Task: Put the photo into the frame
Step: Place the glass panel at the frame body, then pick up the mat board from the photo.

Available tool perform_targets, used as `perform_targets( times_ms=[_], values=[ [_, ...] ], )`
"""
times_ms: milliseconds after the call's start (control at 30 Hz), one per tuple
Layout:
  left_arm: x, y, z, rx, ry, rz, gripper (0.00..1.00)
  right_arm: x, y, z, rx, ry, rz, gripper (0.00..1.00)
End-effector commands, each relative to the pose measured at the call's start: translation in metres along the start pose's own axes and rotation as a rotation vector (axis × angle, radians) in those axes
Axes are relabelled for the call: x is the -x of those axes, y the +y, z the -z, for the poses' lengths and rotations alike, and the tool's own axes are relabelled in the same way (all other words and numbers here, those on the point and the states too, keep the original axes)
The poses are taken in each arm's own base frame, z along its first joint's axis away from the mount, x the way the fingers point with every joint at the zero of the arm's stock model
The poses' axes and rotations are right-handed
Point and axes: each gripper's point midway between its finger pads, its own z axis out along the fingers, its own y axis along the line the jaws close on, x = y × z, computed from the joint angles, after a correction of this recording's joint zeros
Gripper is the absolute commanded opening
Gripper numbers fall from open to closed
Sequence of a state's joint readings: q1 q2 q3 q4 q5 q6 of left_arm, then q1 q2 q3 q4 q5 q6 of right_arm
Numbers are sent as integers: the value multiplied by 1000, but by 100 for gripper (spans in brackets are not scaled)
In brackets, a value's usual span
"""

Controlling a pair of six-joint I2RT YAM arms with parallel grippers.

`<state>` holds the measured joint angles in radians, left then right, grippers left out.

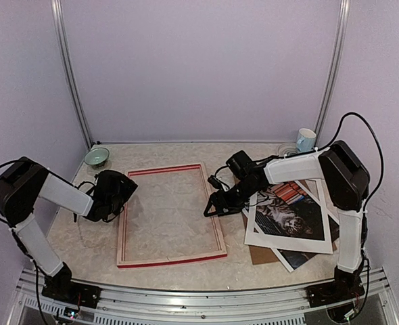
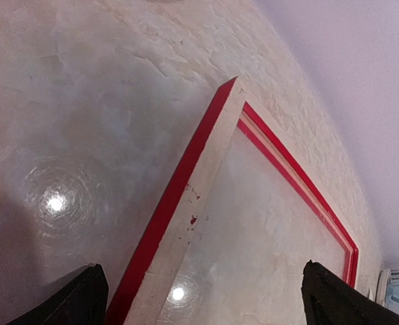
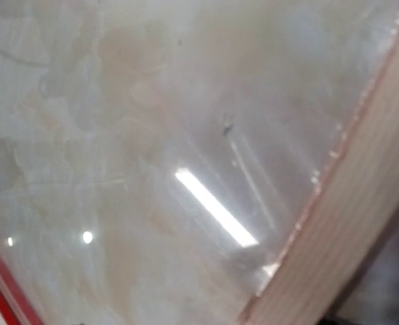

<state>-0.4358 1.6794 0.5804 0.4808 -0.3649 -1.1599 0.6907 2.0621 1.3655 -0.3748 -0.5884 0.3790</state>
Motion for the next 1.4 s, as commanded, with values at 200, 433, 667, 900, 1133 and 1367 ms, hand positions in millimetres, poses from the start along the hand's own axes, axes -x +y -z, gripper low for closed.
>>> perform_targets(
  times_ms=[200,433,667,900,1133,1367],
  values=[
    [13,-25,-19,-37,18,-16,99,15,14,14,-28,-64,33,73],
    [43,-35,9,-44,-64,-47,99,25,-10,80,-110,-197,-41,80],
    [50,-87,46,-197,-59,-136,99,18,-56,164,-234,-358,-132,93],
    [2,-153,67,-378,53,-277,99,-7,-130,231,-340,-514,-326,94],
    [-75,-222,82,-611,232,-403,99,-43,-200,277,-493,-612,-520,94],
    [-158,-252,84,-725,429,-497,99,-77,-231,300,-610,-671,-616,94]
  ],
)
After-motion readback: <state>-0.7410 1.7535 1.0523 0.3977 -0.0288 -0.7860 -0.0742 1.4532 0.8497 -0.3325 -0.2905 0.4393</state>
